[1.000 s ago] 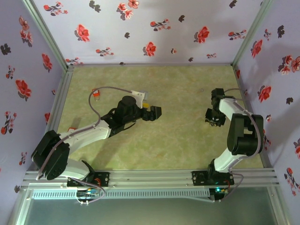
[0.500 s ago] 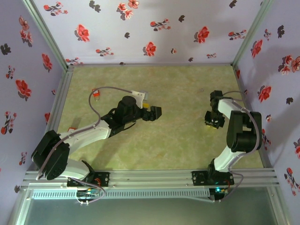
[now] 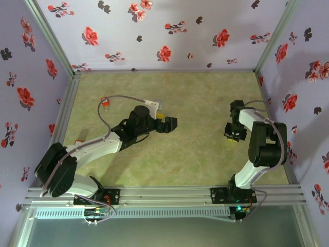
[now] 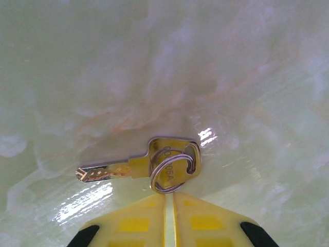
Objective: Unlock with the key
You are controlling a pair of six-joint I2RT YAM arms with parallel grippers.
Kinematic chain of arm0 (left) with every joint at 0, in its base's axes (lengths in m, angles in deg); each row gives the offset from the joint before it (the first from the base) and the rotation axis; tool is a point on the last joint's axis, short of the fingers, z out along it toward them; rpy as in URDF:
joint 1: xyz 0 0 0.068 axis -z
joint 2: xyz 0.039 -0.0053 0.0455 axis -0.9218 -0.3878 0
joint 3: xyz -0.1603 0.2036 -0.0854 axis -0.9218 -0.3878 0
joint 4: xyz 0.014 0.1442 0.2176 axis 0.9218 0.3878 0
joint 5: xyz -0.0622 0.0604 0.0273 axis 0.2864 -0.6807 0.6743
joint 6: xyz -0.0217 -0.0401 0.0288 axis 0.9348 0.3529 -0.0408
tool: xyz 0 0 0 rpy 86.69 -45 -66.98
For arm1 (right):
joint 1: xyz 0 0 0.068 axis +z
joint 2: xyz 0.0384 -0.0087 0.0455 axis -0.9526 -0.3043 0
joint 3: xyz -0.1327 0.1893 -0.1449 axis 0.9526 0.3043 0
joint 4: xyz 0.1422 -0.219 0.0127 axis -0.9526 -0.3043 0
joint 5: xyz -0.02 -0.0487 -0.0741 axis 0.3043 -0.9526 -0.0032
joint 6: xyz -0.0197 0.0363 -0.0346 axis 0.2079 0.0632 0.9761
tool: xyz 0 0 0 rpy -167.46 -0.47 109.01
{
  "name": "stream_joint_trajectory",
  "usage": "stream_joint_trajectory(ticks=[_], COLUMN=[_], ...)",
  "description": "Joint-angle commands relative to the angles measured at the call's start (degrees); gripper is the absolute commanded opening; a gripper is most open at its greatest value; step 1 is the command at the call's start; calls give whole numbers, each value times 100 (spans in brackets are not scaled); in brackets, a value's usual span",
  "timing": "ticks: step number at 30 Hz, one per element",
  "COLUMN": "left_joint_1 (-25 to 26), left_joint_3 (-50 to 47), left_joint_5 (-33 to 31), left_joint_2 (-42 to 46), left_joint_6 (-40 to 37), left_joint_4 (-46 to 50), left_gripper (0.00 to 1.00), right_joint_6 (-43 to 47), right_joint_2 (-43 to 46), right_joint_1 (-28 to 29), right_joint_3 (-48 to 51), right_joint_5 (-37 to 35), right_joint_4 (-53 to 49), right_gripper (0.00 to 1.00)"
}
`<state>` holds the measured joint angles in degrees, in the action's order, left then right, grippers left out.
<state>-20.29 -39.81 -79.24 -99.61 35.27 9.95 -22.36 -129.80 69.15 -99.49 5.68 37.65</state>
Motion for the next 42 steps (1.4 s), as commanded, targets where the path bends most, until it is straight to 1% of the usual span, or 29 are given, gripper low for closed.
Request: stream_joint_trajectory(ticks=[1,5,9,16,24,27,28,29,30,31,32,34,36,39,42], left_joint_1=[39,41,39,39,39,40,39,39,44,40,39,39,39,39,39], left_joint_3=[-29,-44,-46,-63,-116,-125,-131,-133,-142,-159,-176,-200,-234,-266,-259], left_joint_5=[15,14,15,9,14,15,15,10,14,13,14,18,14,5,5], left_joint_2=[-57,-49,-52,-82,-68,-50,-41,-33,-20,-13,-4,26,65,120,136], left_joint_6=[-11,-19,-32,-10,4,-2,1,-5,2,-6,-13,-9,-14,-48,-84], left_joint_4=[-183,-183,-181,-244,-306,-305,-306,-304,-298,-309,-315,-311,-315,-298,-260], left_gripper=[96,96,96,96,96,96,96,96,96,96,96,96,96,96,96], right_joint_6=[-42,-36,-31,-40,-144,-99,-49,36,108,172,200,257,290,320,313], right_joint_2=[24,26,99,448,820,824,736,644,530,419,331,175,34,-145,-283], right_joint_1=[-38,-37,-30,73,401,402,393,393,385,369,345,288,248,217,160], right_joint_3=[-9,-21,-50,-151,-327,-416,-481,-541,-584,-615,-635,-645,-657,-658,-627], right_joint_5=[-183,-155,-149,50,292,-11,-218,-379,-478,-609,-717,-706,-714,-605,-601], right_joint_4=[-121,-131,-201,-380,-583,-692,-780,-839,-876,-897,-868,-772,-689,-574,-481], right_gripper=[9,3,0,0,0,0,10,22,32,39,44,50,52,52,46])
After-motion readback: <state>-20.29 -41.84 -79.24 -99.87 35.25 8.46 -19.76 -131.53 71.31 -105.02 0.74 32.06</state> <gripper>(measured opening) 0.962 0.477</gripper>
